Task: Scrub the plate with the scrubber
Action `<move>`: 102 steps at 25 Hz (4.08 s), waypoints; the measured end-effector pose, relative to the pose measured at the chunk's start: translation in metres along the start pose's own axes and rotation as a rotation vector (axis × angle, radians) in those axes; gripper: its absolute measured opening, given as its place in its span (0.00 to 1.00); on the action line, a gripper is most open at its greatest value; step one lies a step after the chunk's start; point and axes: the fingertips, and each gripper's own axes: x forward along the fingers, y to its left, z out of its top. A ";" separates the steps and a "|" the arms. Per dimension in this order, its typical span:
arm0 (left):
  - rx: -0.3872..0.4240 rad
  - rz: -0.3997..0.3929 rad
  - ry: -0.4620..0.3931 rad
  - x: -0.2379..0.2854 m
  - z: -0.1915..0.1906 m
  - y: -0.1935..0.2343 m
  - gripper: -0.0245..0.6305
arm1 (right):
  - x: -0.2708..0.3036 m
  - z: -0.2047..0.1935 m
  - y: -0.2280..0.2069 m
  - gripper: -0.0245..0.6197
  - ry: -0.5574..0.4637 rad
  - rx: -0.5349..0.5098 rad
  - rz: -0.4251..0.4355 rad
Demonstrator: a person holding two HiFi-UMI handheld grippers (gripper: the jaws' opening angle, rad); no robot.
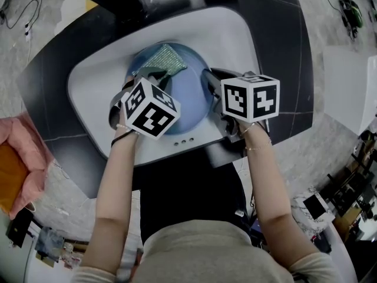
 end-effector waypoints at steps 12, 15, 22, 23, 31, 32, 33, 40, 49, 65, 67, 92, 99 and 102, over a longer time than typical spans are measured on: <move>0.013 -0.001 0.087 -0.010 -0.035 0.005 0.12 | 0.001 0.001 0.000 0.10 -0.011 -0.006 -0.007; 0.034 -0.024 0.115 -0.013 -0.043 0.000 0.12 | 0.002 0.001 0.000 0.10 -0.017 -0.006 -0.006; 0.076 -0.109 0.187 -0.024 -0.061 -0.025 0.12 | 0.000 0.005 0.001 0.10 -0.023 -0.014 0.001; 0.083 -0.121 0.195 -0.025 -0.063 -0.028 0.12 | 0.000 0.006 0.001 0.10 -0.024 -0.017 0.002; 0.106 -0.184 0.202 -0.034 -0.068 -0.049 0.12 | -0.002 0.011 0.007 0.10 -0.032 -0.037 0.015; 0.110 -0.189 0.201 -0.036 -0.068 -0.052 0.12 | -0.003 0.011 0.008 0.10 -0.031 -0.041 0.017; 0.114 -0.195 0.201 -0.037 -0.068 -0.055 0.12 | -0.003 0.011 0.008 0.10 -0.030 -0.048 0.017; 0.154 -0.281 0.174 -0.041 -0.057 -0.087 0.12 | -0.002 0.012 0.009 0.10 -0.024 -0.069 0.009; 0.160 -0.346 0.126 -0.040 -0.037 -0.112 0.12 | -0.002 0.011 0.009 0.10 -0.025 -0.077 0.001; 0.035 -0.350 -0.004 -0.028 0.007 -0.109 0.12 | -0.003 0.010 0.006 0.10 -0.018 -0.089 -0.018; -0.014 -0.348 -0.039 -0.026 0.013 -0.103 0.12 | -0.004 0.010 0.006 0.10 -0.020 -0.087 -0.021; -0.095 -0.218 -0.077 -0.006 0.024 -0.030 0.12 | -0.003 0.006 0.003 0.10 -0.003 -0.073 -0.030; -0.148 -0.130 -0.040 -0.001 0.010 -0.010 0.12 | -0.001 0.003 0.000 0.10 0.008 -0.060 -0.032; -0.162 -0.113 -0.014 -0.002 0.002 -0.004 0.12 | 0.000 0.003 -0.001 0.10 0.012 -0.062 -0.028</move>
